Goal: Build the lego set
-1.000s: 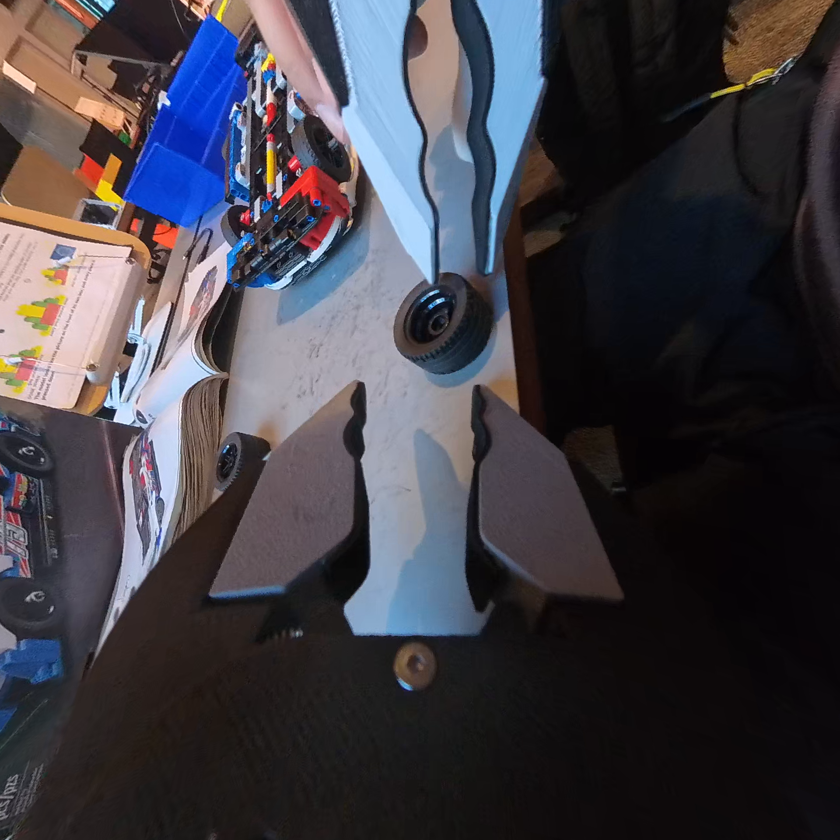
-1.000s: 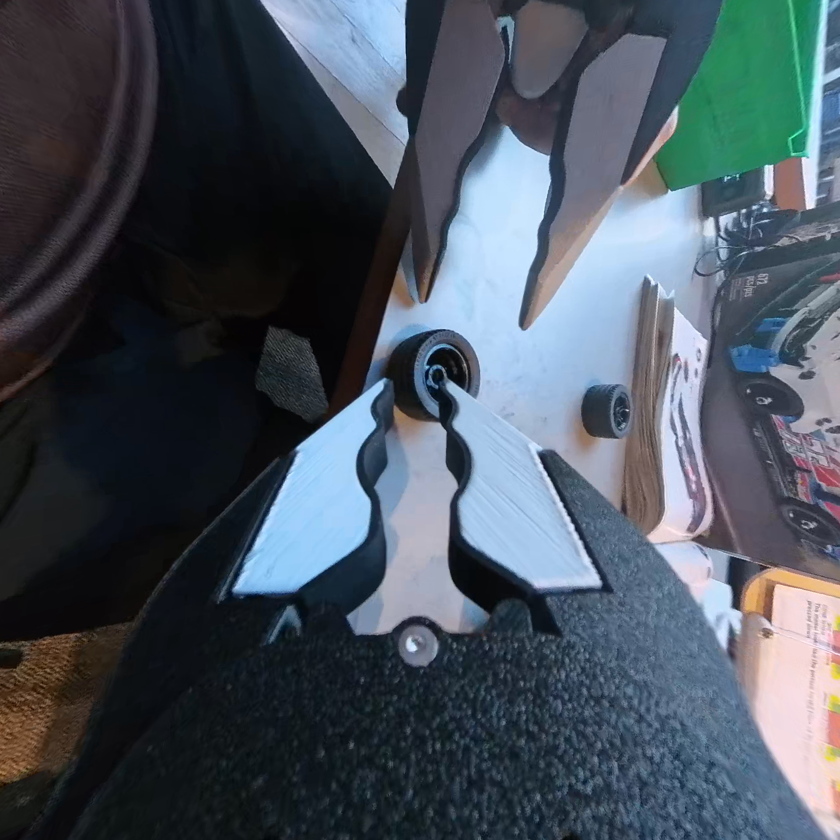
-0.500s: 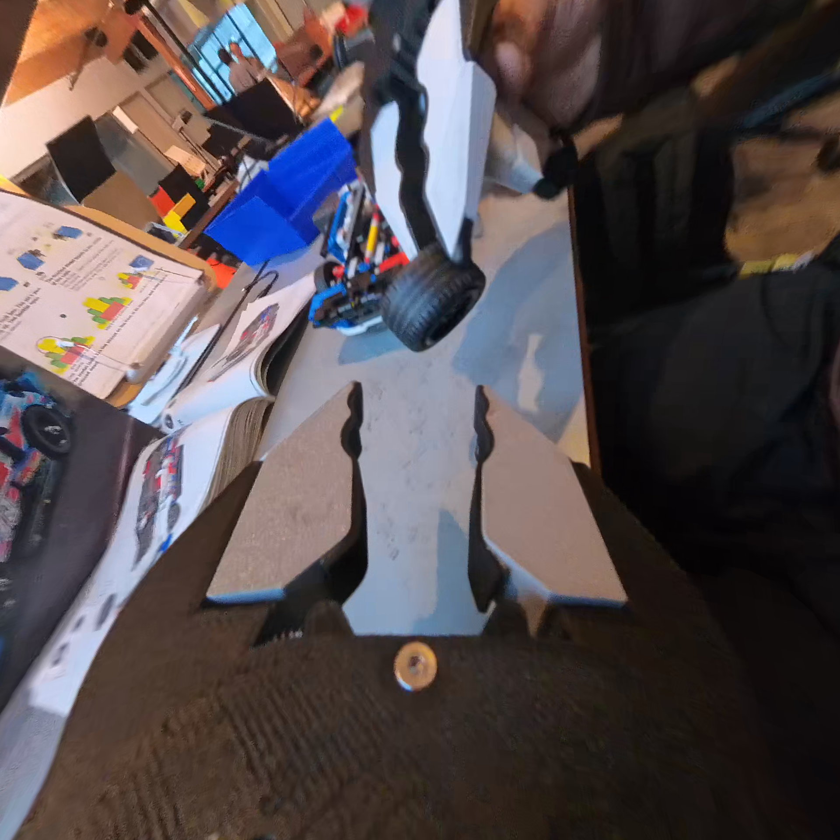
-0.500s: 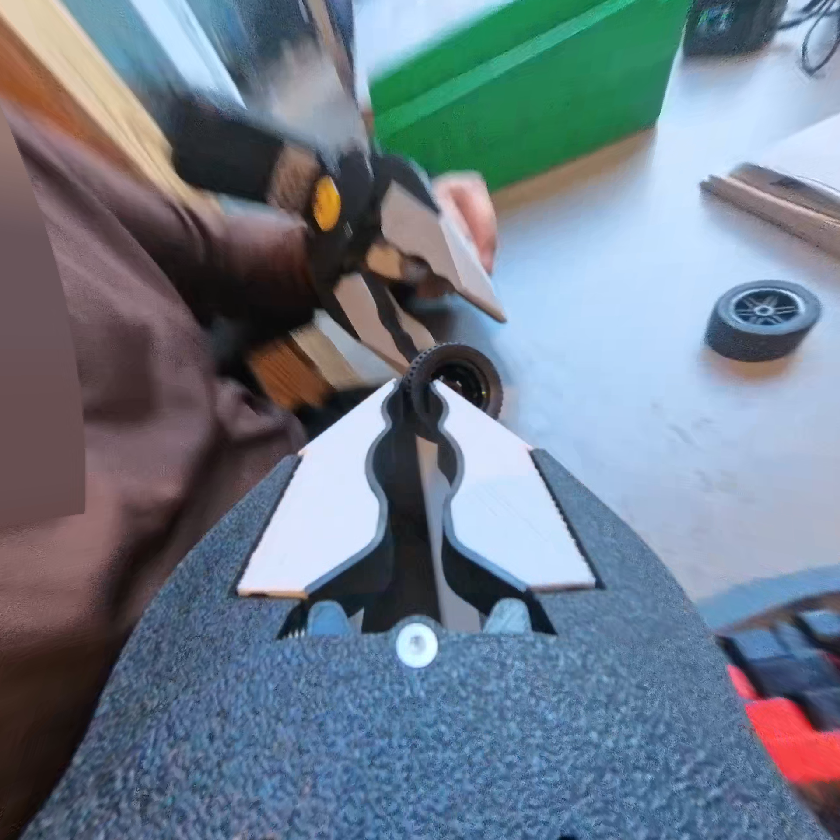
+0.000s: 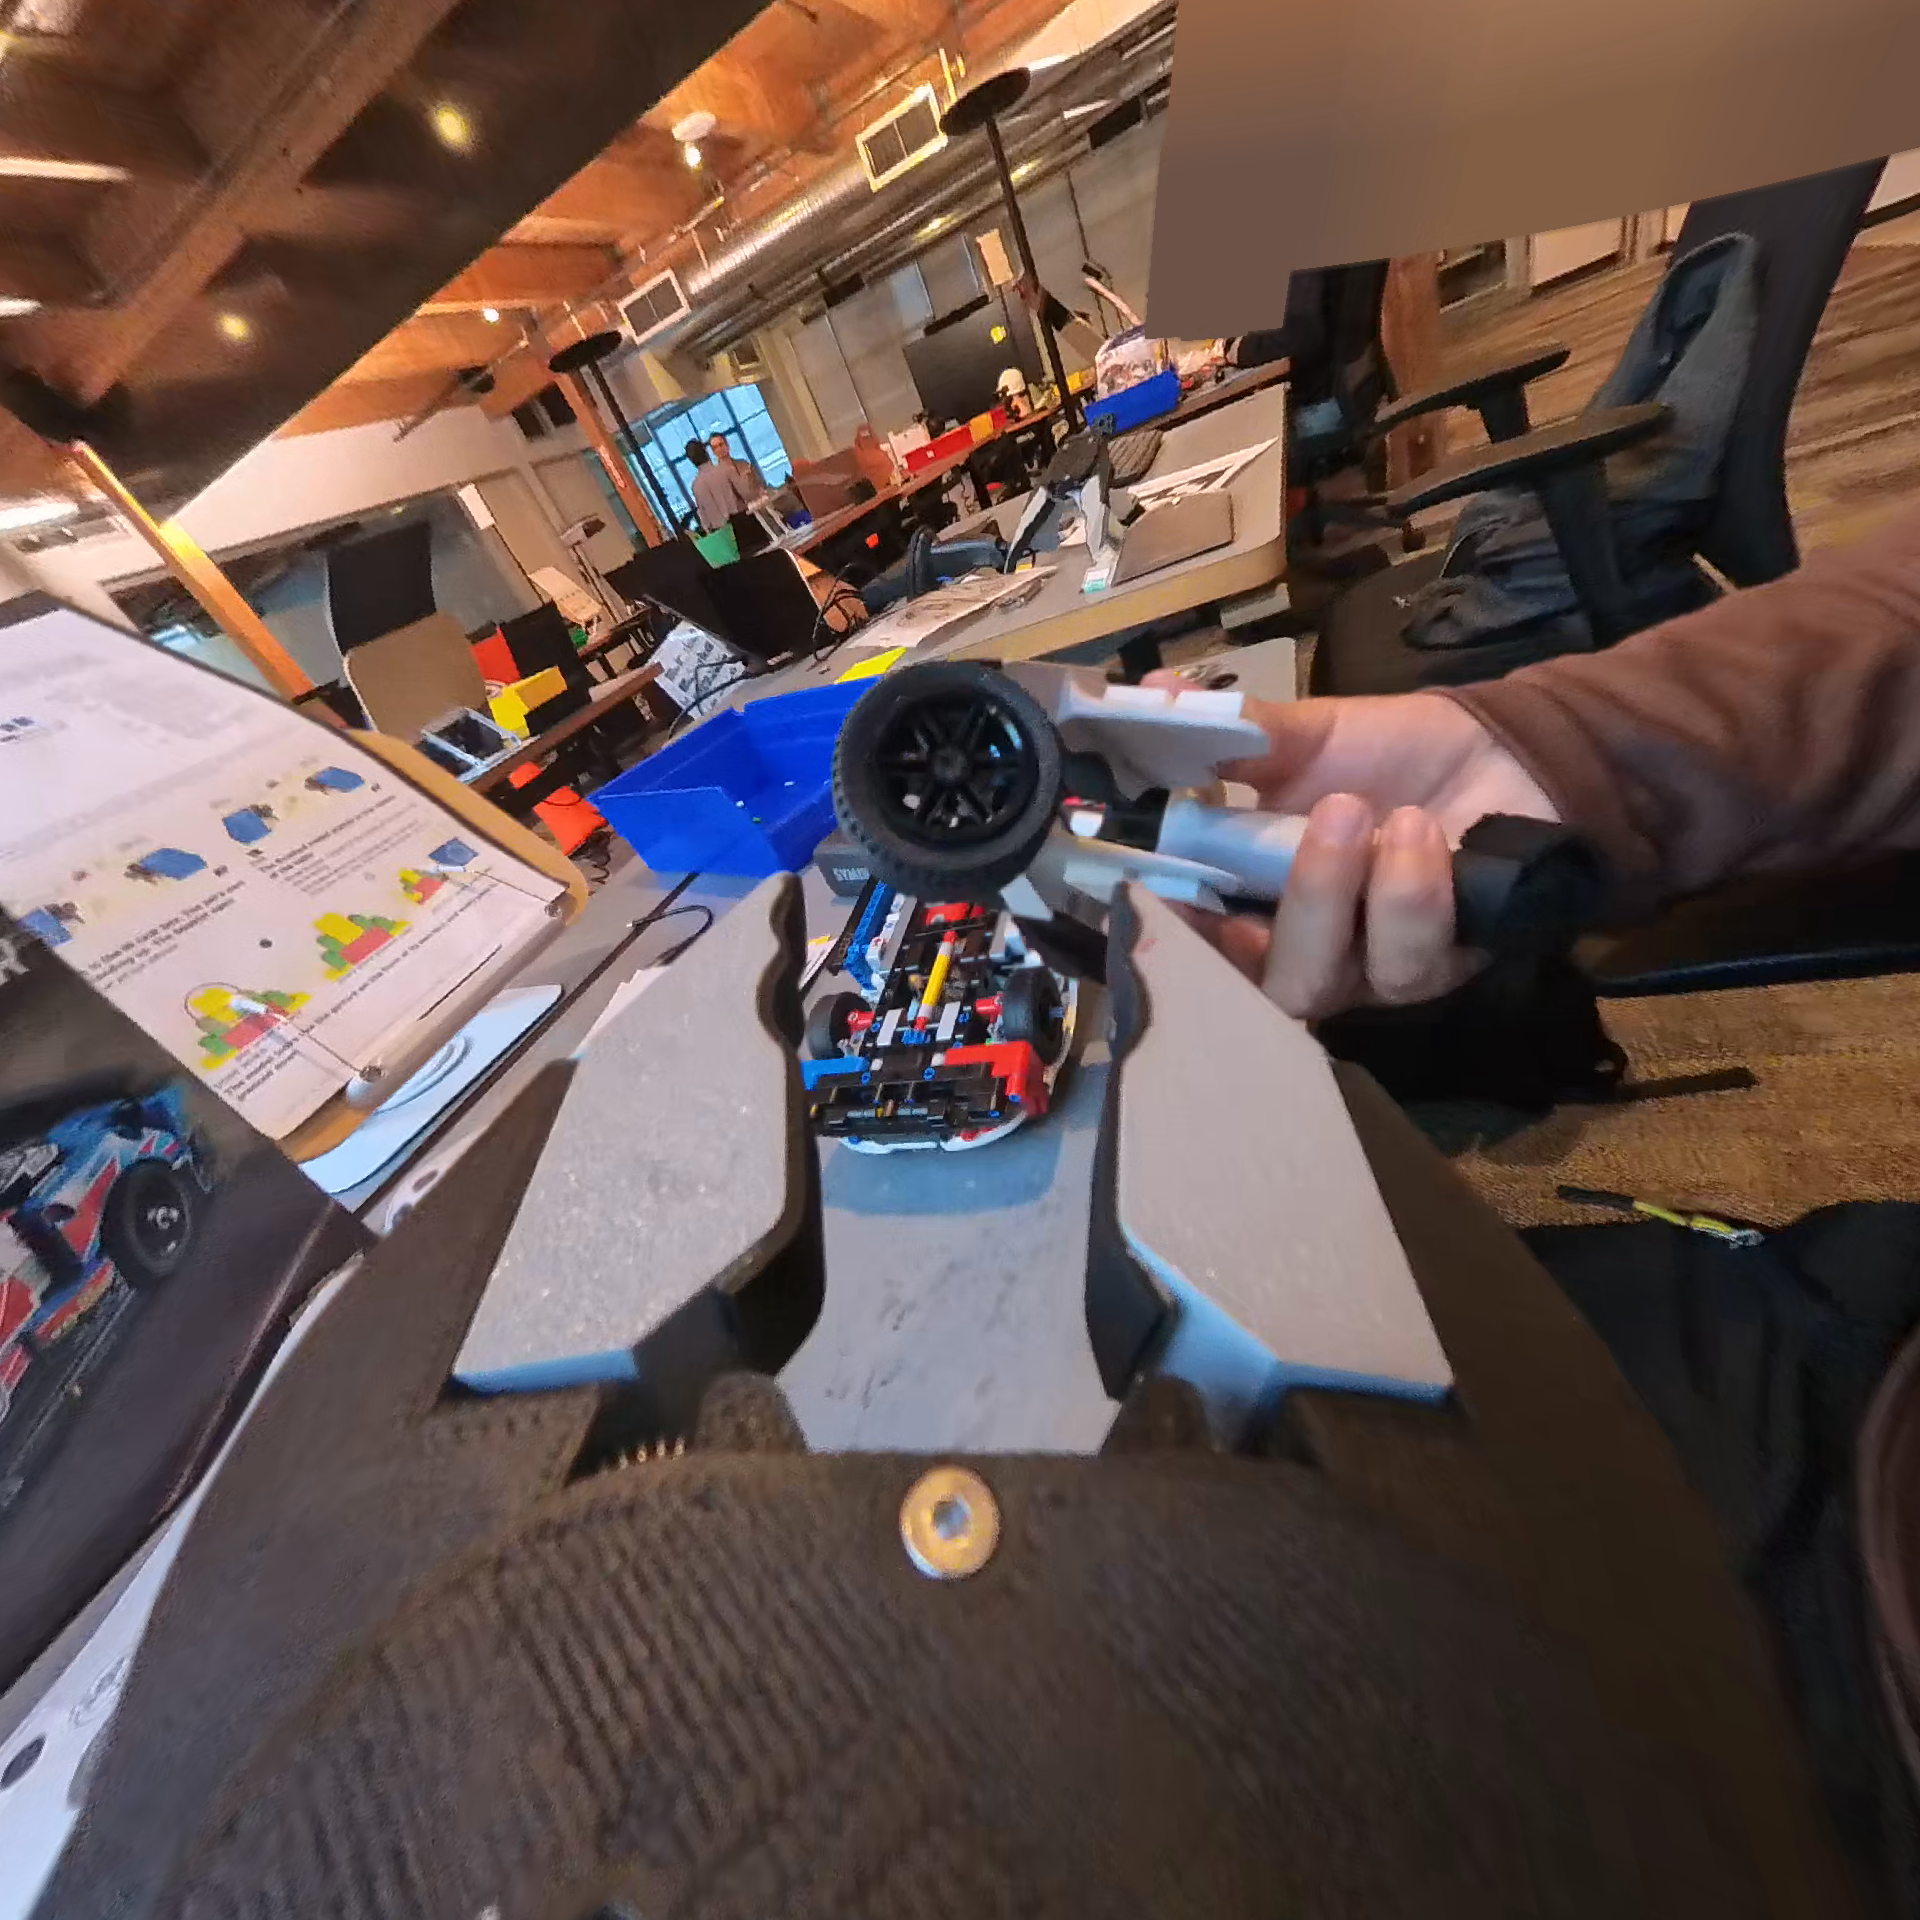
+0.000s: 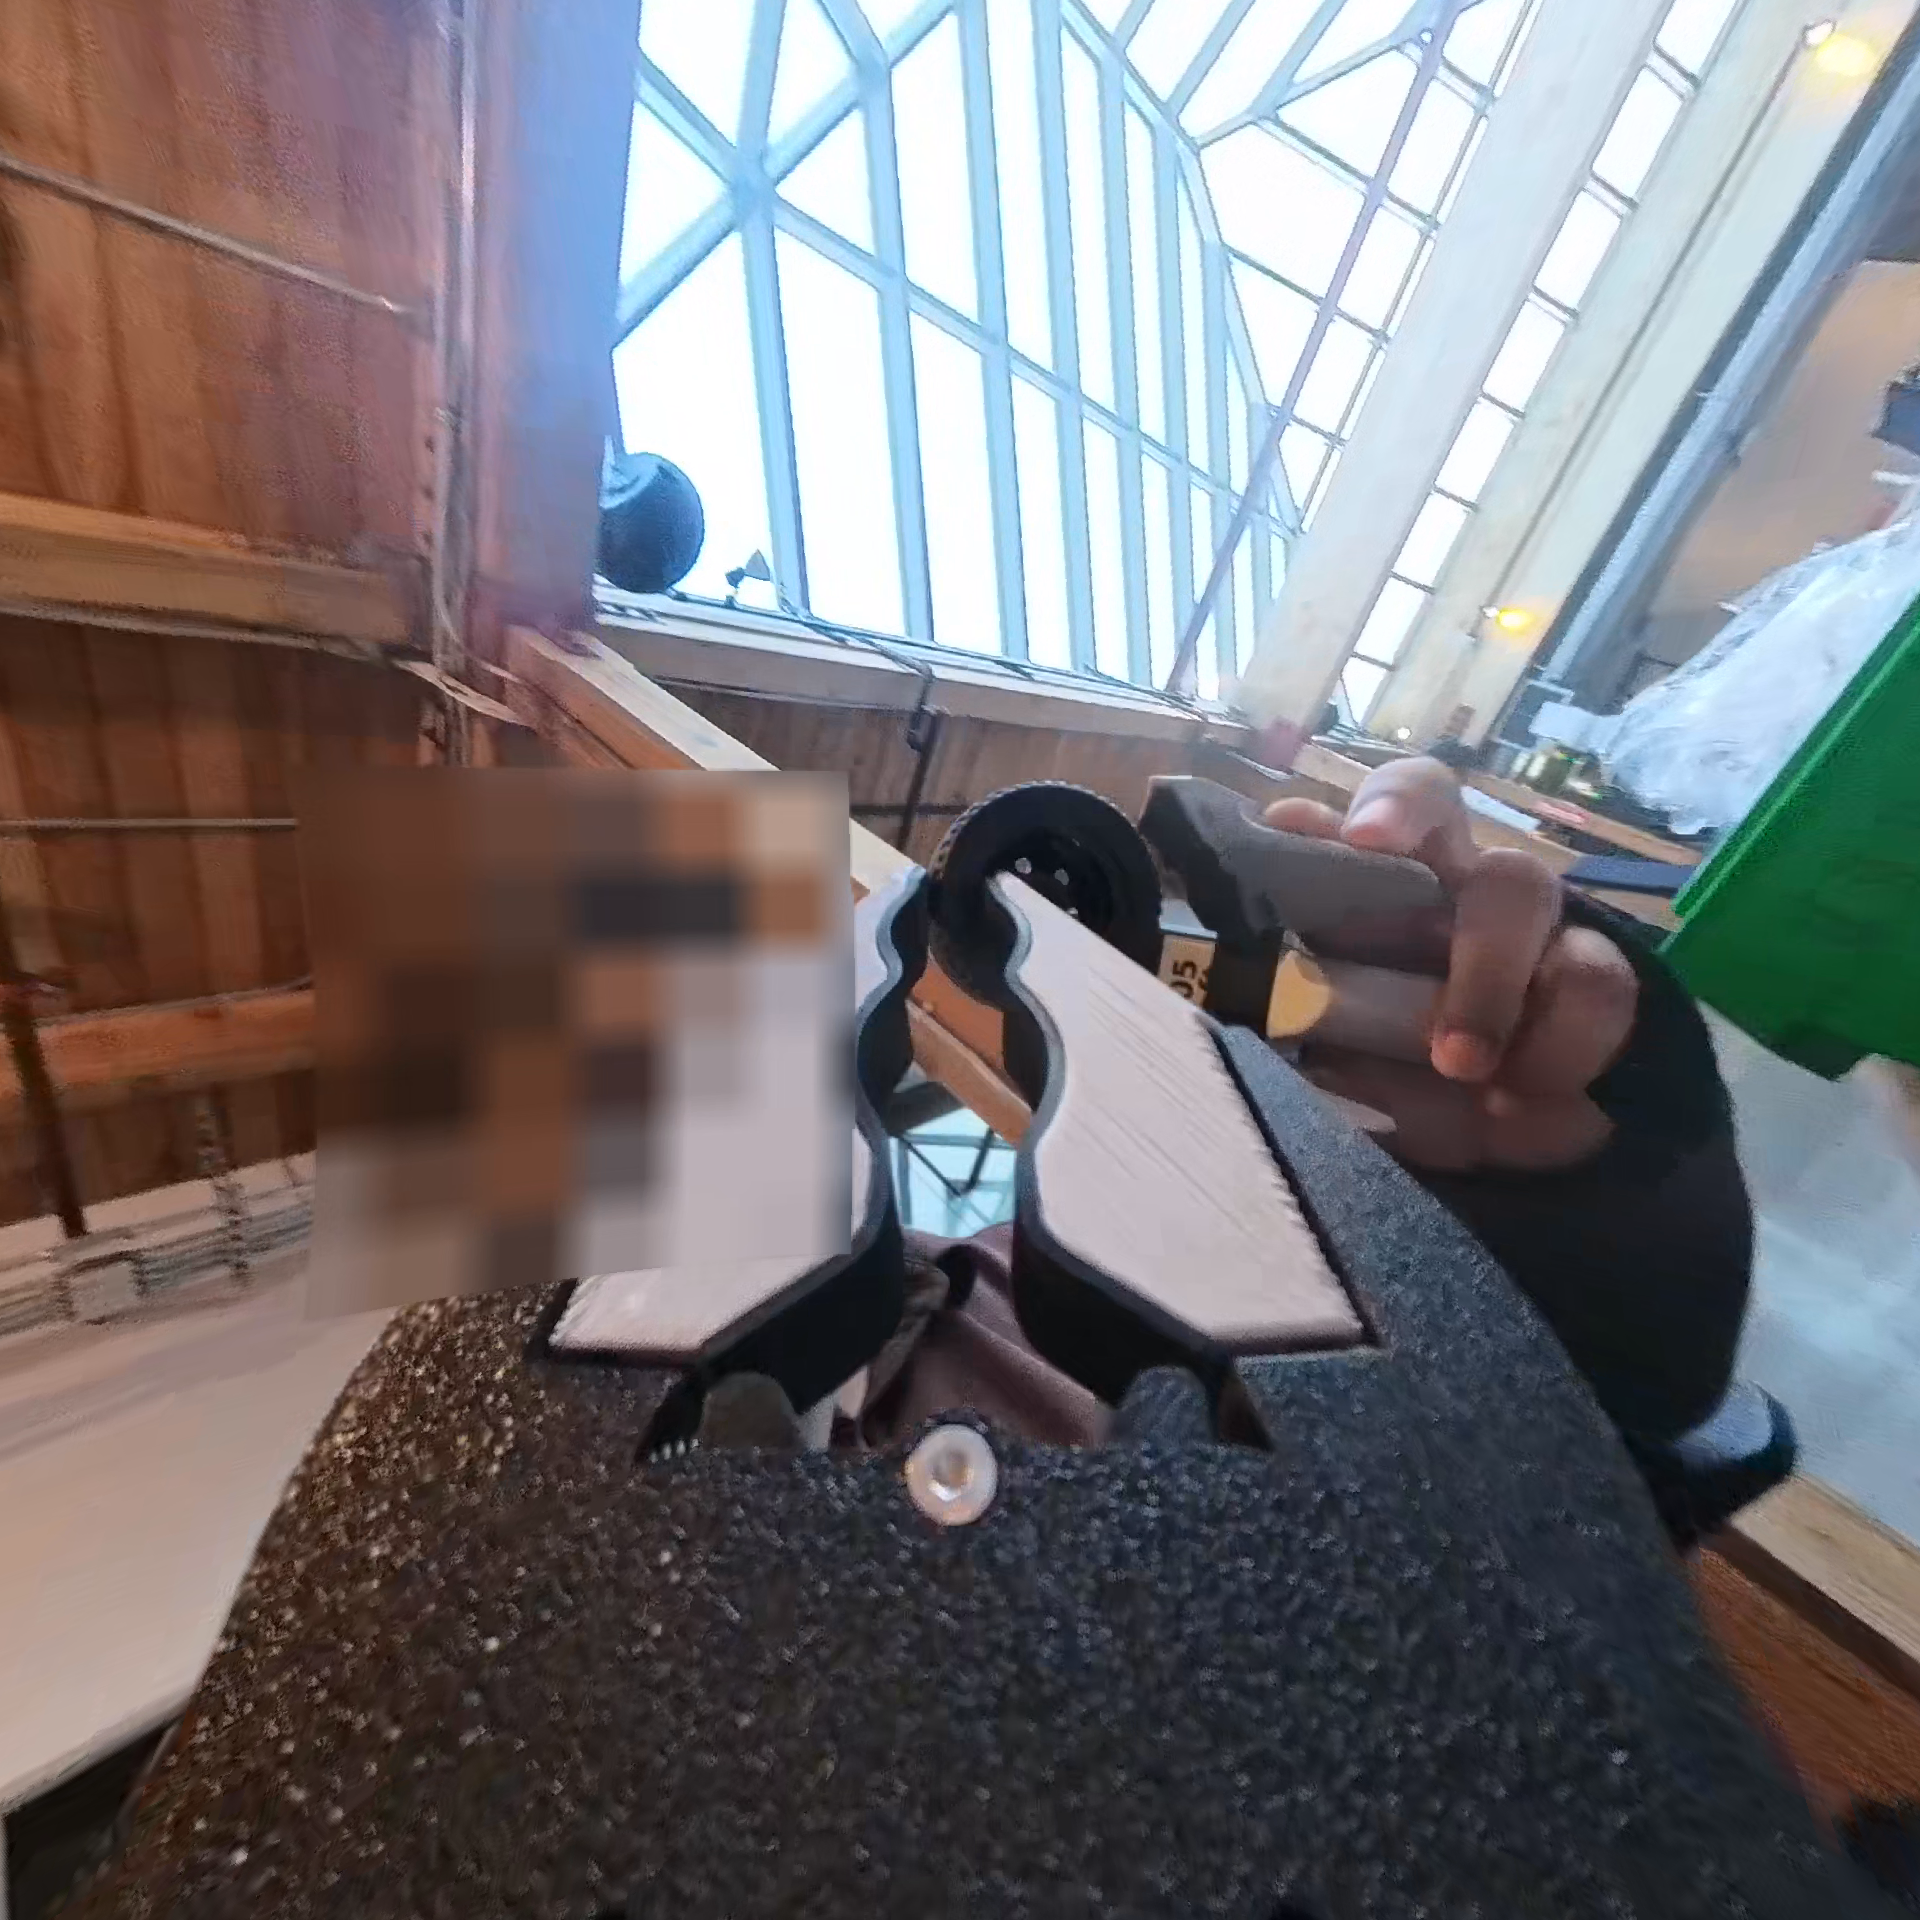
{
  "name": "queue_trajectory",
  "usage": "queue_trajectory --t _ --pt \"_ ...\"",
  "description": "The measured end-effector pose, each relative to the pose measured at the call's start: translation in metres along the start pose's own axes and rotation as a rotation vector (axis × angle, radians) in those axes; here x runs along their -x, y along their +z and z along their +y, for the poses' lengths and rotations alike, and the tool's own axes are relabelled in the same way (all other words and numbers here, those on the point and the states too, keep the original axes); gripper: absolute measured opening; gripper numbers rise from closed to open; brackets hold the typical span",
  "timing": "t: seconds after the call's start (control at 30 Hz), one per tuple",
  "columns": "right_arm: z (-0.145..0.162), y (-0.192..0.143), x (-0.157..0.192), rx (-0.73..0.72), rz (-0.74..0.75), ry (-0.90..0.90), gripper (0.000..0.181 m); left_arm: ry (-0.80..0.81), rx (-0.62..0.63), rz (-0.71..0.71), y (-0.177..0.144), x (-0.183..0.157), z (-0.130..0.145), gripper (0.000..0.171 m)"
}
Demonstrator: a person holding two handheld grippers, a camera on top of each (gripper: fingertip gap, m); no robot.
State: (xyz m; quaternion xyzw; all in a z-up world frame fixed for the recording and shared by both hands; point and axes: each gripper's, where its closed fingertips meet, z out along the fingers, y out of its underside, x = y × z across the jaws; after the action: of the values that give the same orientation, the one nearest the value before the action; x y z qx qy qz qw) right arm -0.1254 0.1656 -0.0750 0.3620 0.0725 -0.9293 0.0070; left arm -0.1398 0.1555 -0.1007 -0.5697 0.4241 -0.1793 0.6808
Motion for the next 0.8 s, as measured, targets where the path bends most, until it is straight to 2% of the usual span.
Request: queue_trajectory --t 0.03,0.1,0.2,0.3,0.33,0.4,0.5,0.57,0.63,0.7,0.8 --pt "0.003 0.0 0.0 -0.007 -0.014 0.013 0.001 0.003 0.001 0.0 0.003 -0.002 0.0 0.056" --pt "0.012 0.0 -0.006 -0.001 -0.02 0.037 0.005 0.013 -0.006 -0.001 0.005 -0.006 -0.001 0.055" --pt "0.018 -0.002 -0.018 -0.014 -0.02 0.086 0.004 0.053 0.001 -0.007 0.003 -0.01 0.002 0.043" --pt "0.018 -0.005 -0.035 -0.02 0.04 0.114 0.01 0.055 0.095 -0.017 -0.005 -0.009 0.021 0.043" --pt "0.017 -0.008 -0.045 -0.014 0.102 0.102 0.012 0.024 0.158 -0.016 -0.009 -0.008 0.031 0.043" --pt "0.014 -0.022 -0.074 0.02 0.356 -0.006 0.016 -0.041 0.344 -0.017 -0.022 -0.005 0.062 0.042" --pt "0.025 -0.046 -0.104 0.288 0.737 -0.332 0.017 -0.22 0.627 0.083 -0.049 -0.017 0.12 0.042" --pt "0.034 -0.058 -0.116 0.527 0.919 -0.577 0.004 -0.304 0.745 0.14 -0.062 -0.022 0.151 0.042" --pt "0.04 -0.061 -0.128 0.719 1.026 -0.742 0.003 -0.344 0.795 0.204 -0.065 -0.029 0.168 0.043" --pt "0.039 -0.063 -0.144 0.886 1.122 -0.874 0.003 -0.314 0.848 0.247 -0.068 -0.034 0.186 0.044" --pt "0.033 -0.069 -0.169 1.11 1.196 -1.003 0.0 -0.294 0.815 0.265 -0.064 -0.037 0.189 0.045"
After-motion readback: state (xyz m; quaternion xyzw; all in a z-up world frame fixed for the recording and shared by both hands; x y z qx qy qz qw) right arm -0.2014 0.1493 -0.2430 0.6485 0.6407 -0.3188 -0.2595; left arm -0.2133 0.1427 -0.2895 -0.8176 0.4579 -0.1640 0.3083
